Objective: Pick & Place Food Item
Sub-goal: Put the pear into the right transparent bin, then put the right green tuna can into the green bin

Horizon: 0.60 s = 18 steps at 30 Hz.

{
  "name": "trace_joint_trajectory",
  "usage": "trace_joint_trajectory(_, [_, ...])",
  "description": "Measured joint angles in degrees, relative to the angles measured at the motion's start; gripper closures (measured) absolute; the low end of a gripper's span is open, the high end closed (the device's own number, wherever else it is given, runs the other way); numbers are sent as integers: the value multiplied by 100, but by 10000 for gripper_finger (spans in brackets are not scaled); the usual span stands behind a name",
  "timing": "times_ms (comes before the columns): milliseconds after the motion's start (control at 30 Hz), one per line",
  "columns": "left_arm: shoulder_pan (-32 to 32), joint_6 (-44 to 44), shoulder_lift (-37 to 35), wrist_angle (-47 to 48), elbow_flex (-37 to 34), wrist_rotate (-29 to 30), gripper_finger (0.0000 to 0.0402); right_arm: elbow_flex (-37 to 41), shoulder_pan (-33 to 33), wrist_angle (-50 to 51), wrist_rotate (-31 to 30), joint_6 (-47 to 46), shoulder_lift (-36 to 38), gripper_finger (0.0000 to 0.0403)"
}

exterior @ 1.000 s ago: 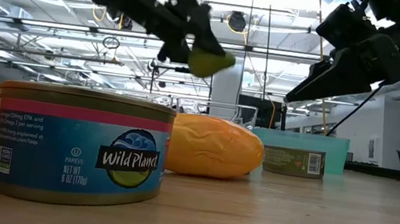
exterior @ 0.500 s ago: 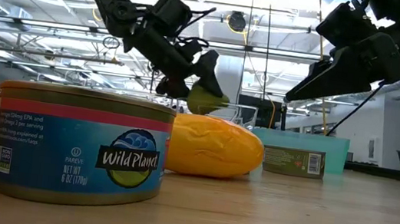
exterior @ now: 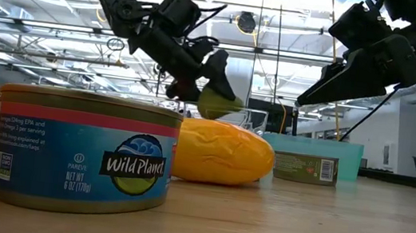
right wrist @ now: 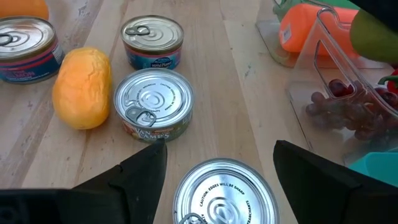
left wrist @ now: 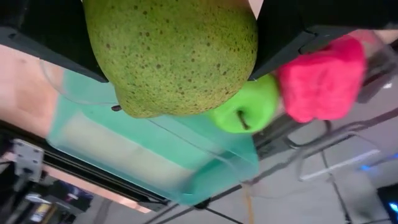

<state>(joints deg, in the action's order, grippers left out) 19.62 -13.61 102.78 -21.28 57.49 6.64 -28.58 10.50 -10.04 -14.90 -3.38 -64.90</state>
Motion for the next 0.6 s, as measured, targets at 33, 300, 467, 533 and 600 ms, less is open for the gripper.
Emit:
trace_joint_trajectory(33, [-18, -40, 0, 0, 0, -75, 31, 0, -2, -2, 0, 0, 0, 126])
trace_joint_trajectory(300, [-66, -308, -4, -39, 0, -392, 26, 0, -2, 0, 0, 0, 0, 126])
trace_joint_trajectory(467, [-75, -762, -4, 9, 0, -171, 5, 0, -2, 2, 2, 0, 0, 126])
trace_joint_trajectory(533, [-114, -579, -4, 17, 0, 440, 4, 0, -1, 2, 2, 0, 0, 126])
trace_joint_trajectory(600, [-143, -414, -7, 42, 0, 766, 4, 0, -2, 2, 2, 0, 0, 126])
